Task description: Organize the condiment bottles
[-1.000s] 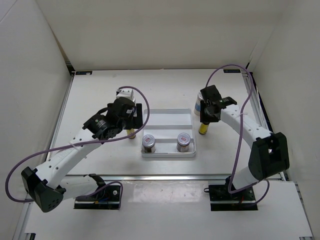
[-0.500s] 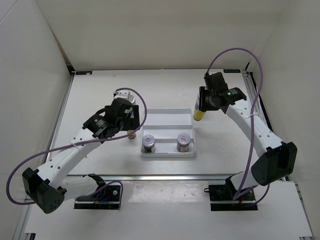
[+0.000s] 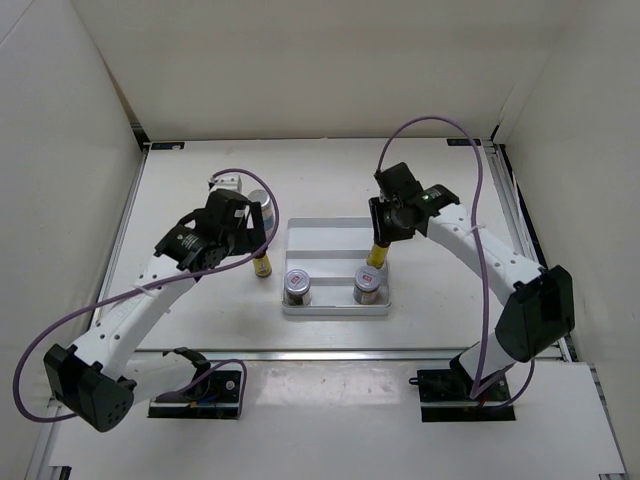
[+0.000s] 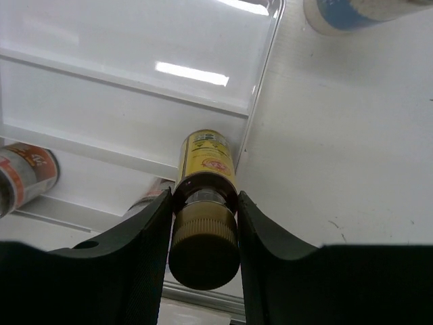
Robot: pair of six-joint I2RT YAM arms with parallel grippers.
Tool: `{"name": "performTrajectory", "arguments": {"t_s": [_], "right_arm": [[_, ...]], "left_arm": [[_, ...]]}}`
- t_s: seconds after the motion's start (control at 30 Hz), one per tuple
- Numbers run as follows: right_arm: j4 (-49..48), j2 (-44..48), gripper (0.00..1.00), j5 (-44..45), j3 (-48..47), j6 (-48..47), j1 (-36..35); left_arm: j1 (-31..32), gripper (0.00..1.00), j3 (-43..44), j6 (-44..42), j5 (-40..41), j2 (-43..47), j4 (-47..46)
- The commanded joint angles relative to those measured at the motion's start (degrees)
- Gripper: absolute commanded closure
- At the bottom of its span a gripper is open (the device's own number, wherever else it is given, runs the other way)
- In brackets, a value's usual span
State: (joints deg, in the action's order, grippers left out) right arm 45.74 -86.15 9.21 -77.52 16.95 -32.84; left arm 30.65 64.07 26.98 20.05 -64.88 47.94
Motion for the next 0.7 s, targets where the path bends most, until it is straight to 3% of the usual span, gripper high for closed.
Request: {"name": "performTrajectory", "arguments": {"t_s": [0.0, 0.13, 0.27, 0.37, 0.4, 0.5, 0.57, 0.67], "right_arm": [[-4.24, -0.77, 0.99, 0.54, 1.13, 0.1, -0.56], [-6.53, -2.61, 0.99, 3.88, 2.46, 0.1, -1.79], [-7.24, -4.11, 0.93, 4.41, 3.16, -0.43, -1.79], [-7.24, -4.11, 0.63, 5.46, 3.16, -0.43, -2.32], [-7.24, -4.11, 0.41, 5.46, 3.16, -0.43, -3.01], [-5.67, -2.98, 0.12, 6.87, 0.88, 0.1, -3.02], [-4.87, -2.19, 0.01, 7.66, -0.52, 0.1, -3.02], [-2.67, -0.87, 0.01, 7.66, -3.6, 0.1, -3.02]], "left_arm": [[-1.03, 0.0, 0.09, -0.62, -0.64, 3.09, -0.22], [-1.04, 0.0, -1.14, -1.14, 0.51, 3.1, -0.22], [-1.04, 0.0, -3.07, -1.67, 0.51, 1.96, -1.71], [-1.04, 0.0, -4.13, 0.09, 2.53, 1.43, -1.71], [-1.04, 0.0, -4.65, 0.09, 2.53, 1.43, -2.23], [-1.04, 0.0, -5.19, 0.09, 1.92, 1.43, -3.64], [-1.04, 0.0, -6.5, 0.09, 1.92, 1.43, -5.22], [-1.04, 0.0, -7.82, -0.44, 1.3, 1.43, -7.16]]}}
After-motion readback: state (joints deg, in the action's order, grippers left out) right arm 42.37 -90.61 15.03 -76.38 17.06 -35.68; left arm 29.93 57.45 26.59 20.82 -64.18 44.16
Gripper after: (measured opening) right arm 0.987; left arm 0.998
